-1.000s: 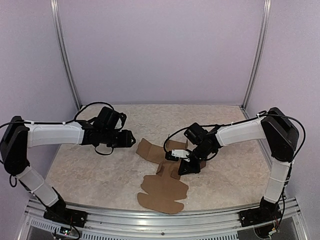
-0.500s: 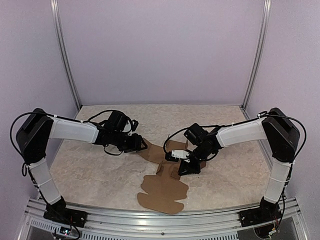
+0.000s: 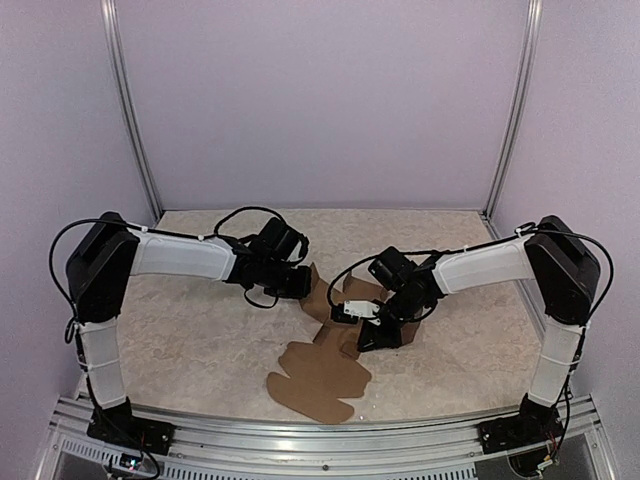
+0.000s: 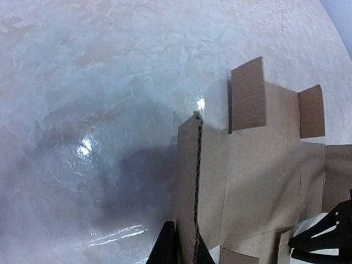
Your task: Fold the paper box
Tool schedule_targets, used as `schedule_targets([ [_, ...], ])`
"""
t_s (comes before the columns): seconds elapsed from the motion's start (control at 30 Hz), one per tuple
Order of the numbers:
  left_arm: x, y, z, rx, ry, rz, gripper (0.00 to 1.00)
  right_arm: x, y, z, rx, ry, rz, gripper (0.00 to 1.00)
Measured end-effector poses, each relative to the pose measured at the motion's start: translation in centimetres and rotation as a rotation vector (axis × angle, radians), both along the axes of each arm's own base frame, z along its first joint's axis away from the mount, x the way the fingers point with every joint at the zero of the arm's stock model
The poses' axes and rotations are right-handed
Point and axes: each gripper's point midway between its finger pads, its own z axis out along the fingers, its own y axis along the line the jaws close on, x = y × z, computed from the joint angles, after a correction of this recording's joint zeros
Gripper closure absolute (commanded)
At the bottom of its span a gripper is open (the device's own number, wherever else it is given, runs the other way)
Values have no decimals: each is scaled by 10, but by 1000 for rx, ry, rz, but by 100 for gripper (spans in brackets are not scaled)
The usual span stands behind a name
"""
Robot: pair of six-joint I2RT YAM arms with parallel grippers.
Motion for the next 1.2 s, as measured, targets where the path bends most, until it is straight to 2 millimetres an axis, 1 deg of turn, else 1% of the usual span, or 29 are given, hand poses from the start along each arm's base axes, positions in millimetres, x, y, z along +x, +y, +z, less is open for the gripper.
schedule_targets([
  [0.13,5,-11,-1,97,-66,7,99,-2,-3,1,-12,7,-1,82],
  [0.23,-3,-10,-8,158,-74,-3,100,-5,-12,4,-43,13,-11,79],
  [0.3,-11,-13,-11,177,-78,-21,100,-4,-23,12,-61,23,-31,74],
  [0.37,-20,-16,-14,189,-88,-49,100,6,-34,30,-53,17,-71,66],
  [0.4,-25,-16,-15,195,-92,-60,100,17,-39,45,-35,4,-97,63],
  [0.43,-30,-16,-17,200,-104,-76,100,31,-42,63,-8,-22,-130,59],
  [0.5,-41,-13,-16,208,-128,-103,100,65,-49,105,65,-105,-193,53],
  [0.57,-48,-13,-8,200,-170,-127,100,92,-58,137,115,-179,-245,51],
  [0.6,-50,-14,-2,192,-196,-136,100,104,-63,149,130,-212,-269,51],
  [0.63,-51,-17,5,178,-225,-144,100,113,-67,155,136,-226,-288,50],
  [0.7,-54,-23,22,148,-290,-158,100,123,-70,152,132,-221,-305,49],
  [0.73,-55,-26,28,135,-317,-165,100,126,-70,145,126,-205,-307,49],
  [0.8,-59,-32,43,110,-378,-177,100,128,-68,119,98,-140,-311,49],
  [0.87,-62,-37,54,93,-427,-185,100,124,-67,93,68,-63,-311,48],
  [0.93,-66,-40,60,86,-465,-191,100,118,-67,74,47,3,-312,48],
  [0.97,-67,-41,62,86,-480,-193,100,115,-66,68,43,27,-311,48],
  [1.03,-69,-41,64,88,-497,-196,100,110,-66,63,43,60,-309,51],
  [1.1,-68,-40,66,91,-510,-191,100,107,-64,63,54,78,-304,55],
  [1.13,-67,-40,66,93,-514,-189,100,106,-63,64,59,83,-301,58],
  [1.2,-66,-39,68,93,-523,-181,100,103,-61,64,70,99,-295,69],
])
